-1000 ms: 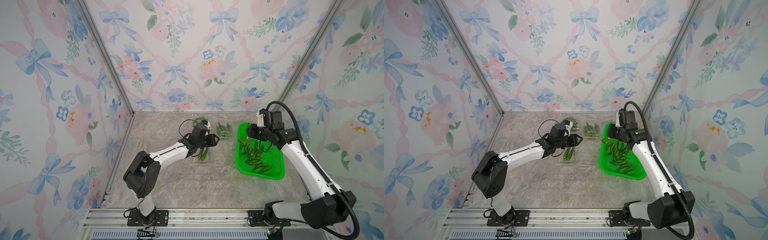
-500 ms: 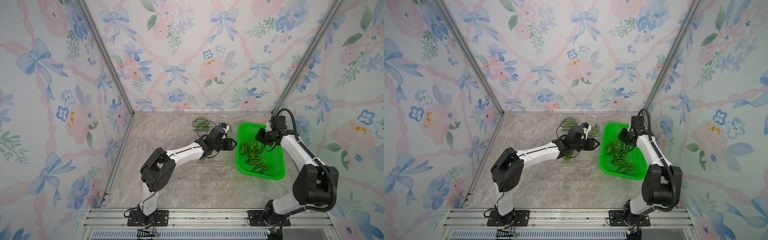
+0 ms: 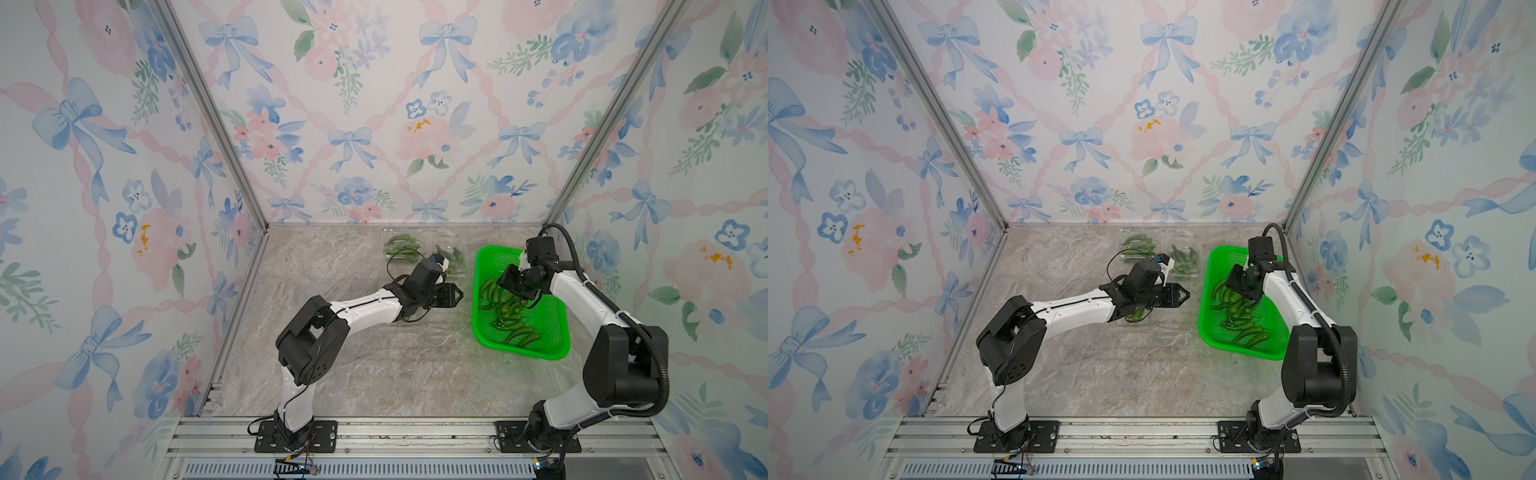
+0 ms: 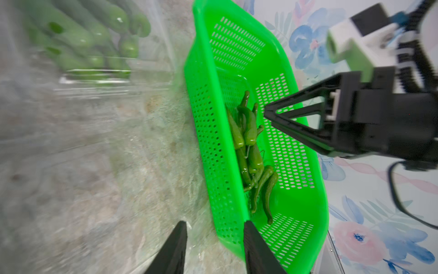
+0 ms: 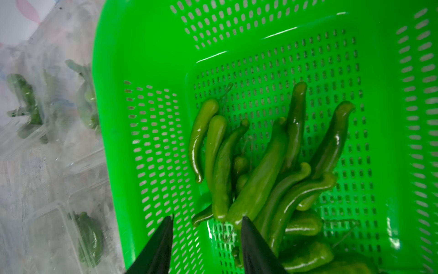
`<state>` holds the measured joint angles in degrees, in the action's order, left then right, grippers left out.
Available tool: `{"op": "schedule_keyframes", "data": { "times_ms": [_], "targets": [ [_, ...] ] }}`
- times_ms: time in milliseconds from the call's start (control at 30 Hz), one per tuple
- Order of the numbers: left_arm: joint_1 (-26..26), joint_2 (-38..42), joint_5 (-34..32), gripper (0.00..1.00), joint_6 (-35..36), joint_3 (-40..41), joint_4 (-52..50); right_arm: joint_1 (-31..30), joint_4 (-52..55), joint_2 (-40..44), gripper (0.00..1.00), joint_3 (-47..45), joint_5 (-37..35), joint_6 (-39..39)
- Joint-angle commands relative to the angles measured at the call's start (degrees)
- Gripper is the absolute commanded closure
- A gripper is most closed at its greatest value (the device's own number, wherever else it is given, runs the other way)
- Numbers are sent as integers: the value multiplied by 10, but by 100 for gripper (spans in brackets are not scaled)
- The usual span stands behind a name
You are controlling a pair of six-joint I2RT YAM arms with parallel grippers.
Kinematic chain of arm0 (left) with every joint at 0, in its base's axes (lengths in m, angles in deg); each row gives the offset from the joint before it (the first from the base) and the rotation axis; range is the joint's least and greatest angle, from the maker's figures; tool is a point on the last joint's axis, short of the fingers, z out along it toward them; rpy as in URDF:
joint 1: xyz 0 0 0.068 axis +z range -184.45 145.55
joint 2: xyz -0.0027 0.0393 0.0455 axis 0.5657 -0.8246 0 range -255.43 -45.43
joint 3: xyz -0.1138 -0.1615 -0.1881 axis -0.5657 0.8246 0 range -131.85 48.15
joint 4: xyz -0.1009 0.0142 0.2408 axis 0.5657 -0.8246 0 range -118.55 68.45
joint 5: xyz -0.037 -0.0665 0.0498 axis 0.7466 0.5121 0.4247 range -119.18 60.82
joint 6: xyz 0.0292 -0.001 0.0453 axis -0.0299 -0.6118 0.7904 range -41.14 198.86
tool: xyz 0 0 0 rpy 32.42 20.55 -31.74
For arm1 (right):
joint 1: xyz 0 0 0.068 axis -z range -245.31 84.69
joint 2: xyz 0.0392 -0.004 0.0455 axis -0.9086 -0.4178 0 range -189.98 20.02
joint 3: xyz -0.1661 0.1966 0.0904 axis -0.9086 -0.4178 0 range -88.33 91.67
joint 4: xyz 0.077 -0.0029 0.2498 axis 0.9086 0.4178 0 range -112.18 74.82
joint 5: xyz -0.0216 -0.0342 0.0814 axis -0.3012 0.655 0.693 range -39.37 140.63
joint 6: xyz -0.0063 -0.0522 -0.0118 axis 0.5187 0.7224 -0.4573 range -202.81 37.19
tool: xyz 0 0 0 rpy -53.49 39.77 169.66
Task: Take small green peppers out of containers
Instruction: Place the green pepper in the basket.
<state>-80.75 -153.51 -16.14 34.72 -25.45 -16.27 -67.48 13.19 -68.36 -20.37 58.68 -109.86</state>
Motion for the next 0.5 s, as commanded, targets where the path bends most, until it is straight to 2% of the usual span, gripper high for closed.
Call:
{"op": "schedule_keyframes", "data": {
  "times_ms": [0, 167, 300, 467],
  "targets": [
    [29, 68, -19, 57, 7, 41, -6, -61, 38, 29, 53, 7, 0, 14],
    [87, 157, -33, 56, 7, 133, -6, -185, 24, 16, 55, 35, 2, -13],
    [138, 221, -38, 55, 9, 201, -8, -274, 1, -36, 59, 73, -12, -49],
    [188, 272, -34, 54, 15, 258, -11, -350, -24, -124, 63, 127, -20, -84]
  ]
}}
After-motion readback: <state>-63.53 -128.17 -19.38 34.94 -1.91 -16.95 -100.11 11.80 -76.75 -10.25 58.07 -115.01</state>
